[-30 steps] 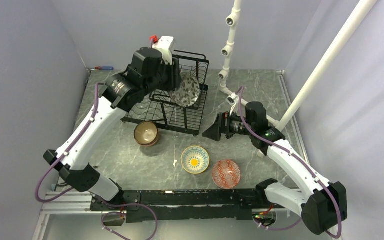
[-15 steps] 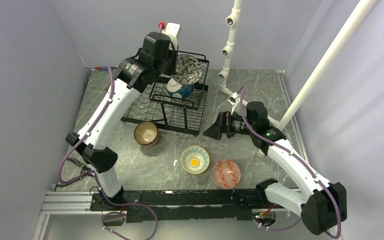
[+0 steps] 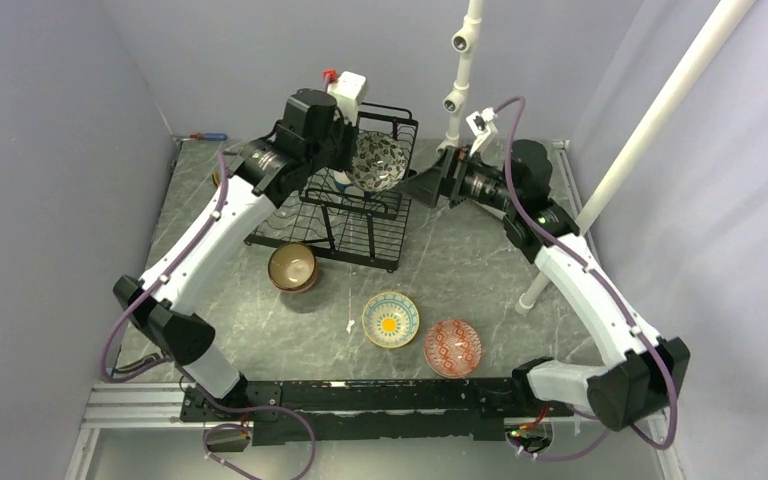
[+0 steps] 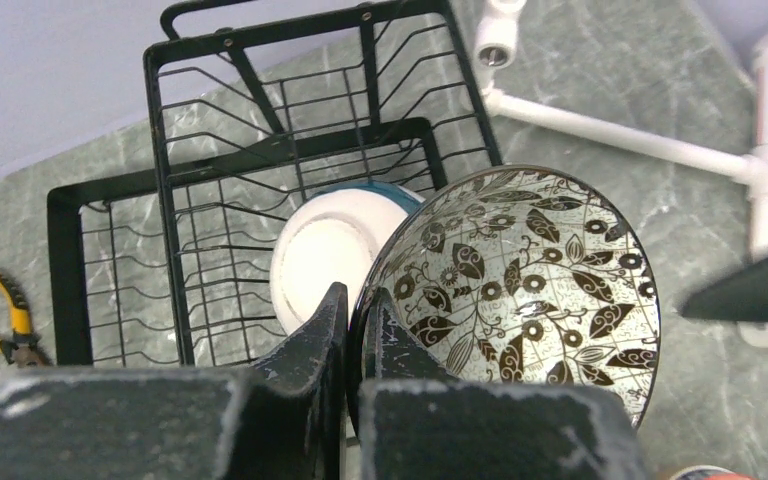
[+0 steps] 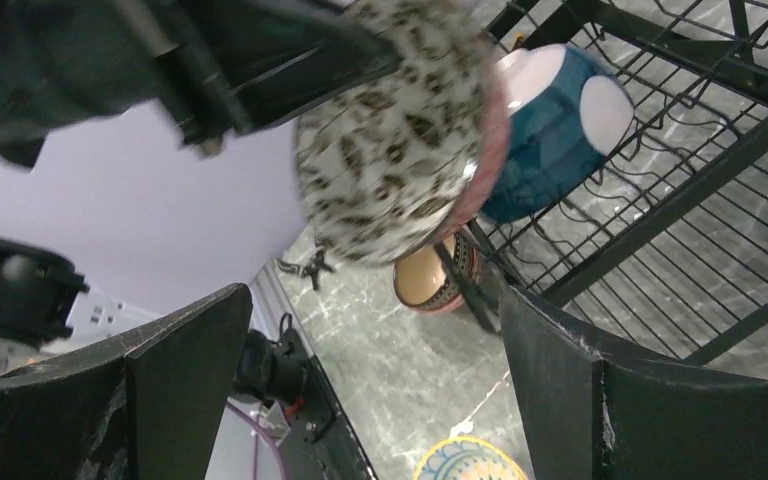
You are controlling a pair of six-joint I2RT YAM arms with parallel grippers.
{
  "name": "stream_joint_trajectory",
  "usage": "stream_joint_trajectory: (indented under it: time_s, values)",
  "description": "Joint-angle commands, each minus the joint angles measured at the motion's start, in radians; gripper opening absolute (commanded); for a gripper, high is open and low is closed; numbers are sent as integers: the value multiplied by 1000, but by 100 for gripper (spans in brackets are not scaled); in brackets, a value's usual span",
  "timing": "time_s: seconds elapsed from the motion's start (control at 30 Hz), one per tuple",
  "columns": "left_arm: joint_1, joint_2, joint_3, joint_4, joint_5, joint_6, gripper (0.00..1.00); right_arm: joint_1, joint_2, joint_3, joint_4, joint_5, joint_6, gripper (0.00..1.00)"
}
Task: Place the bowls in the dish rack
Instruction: Adjust the bowl.
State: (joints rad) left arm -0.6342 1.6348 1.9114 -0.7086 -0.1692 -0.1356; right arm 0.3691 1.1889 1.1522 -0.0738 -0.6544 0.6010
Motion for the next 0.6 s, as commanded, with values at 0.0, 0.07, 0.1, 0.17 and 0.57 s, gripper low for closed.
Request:
stream_joint_trajectory:
  time_s: [0.0,0.07,0.1,0.17,0.57]
  values:
    - [-16,-132,-21,178,75,-32,3,-3,103,99,4,36,69,97]
    - [-18,-141,-32,183,92,-39,3,-4,136,111,2,34,80,94]
    - [-21,-144,-38,185,102,-38,3,-4,150,114,12,24,87,91]
    - [-27,-139,-41,182,109,-32,3,-4,168,114,45,-4,115,87]
    - [-83,-108,-39,190,53,24,3,-4,224,75,154,-99,191,68]
